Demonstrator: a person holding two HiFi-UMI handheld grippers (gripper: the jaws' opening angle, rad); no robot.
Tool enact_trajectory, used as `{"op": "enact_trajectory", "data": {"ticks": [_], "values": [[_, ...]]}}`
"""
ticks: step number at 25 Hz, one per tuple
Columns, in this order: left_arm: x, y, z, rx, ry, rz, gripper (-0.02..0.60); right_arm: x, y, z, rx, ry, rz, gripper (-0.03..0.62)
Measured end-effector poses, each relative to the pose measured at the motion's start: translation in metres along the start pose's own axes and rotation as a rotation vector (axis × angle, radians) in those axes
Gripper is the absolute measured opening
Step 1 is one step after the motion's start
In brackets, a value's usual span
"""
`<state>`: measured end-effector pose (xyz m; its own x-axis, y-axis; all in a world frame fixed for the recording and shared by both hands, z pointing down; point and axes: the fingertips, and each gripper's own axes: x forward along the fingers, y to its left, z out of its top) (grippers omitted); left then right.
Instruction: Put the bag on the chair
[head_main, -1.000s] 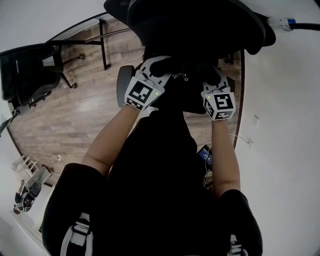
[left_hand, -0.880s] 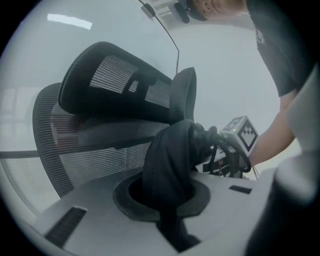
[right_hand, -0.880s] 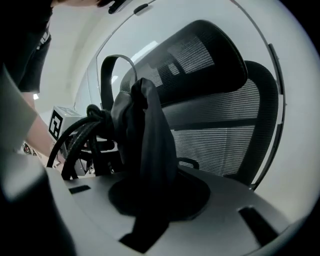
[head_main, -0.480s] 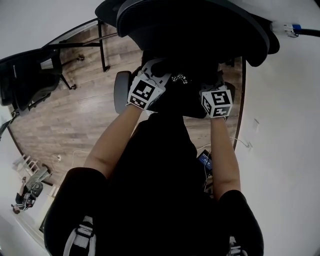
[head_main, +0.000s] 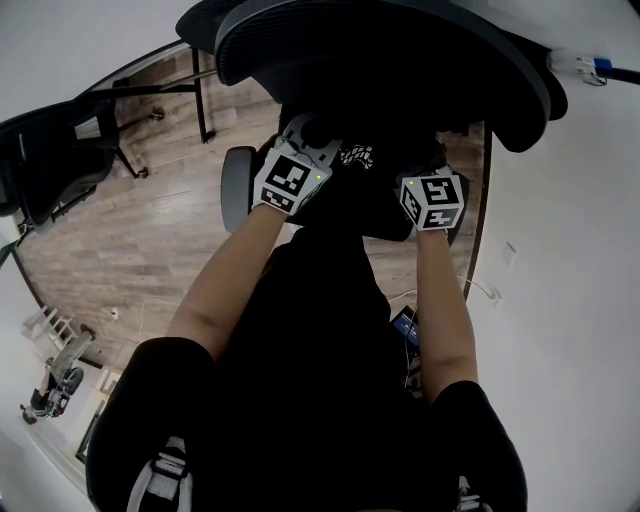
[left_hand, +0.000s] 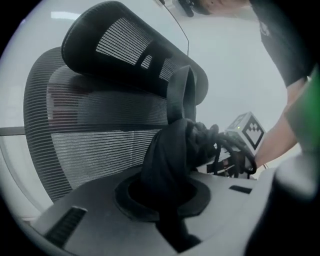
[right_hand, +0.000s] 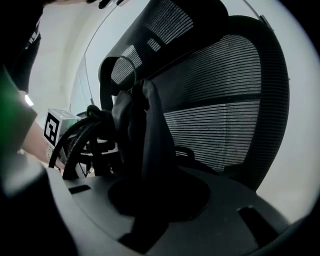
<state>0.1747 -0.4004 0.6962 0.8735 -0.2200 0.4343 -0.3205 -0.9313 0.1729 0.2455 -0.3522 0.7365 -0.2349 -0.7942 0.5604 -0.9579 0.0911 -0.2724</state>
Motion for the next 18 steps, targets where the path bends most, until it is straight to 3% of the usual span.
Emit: {"op": "enact_trajectory", "data": {"ticks": [18], "values": [[0.046,0.033,-0.029,-0.030,0.037,0.055,0.041,0.048,-0.034,-0.021,0.049,0.074,-0.034,0.086]]}}
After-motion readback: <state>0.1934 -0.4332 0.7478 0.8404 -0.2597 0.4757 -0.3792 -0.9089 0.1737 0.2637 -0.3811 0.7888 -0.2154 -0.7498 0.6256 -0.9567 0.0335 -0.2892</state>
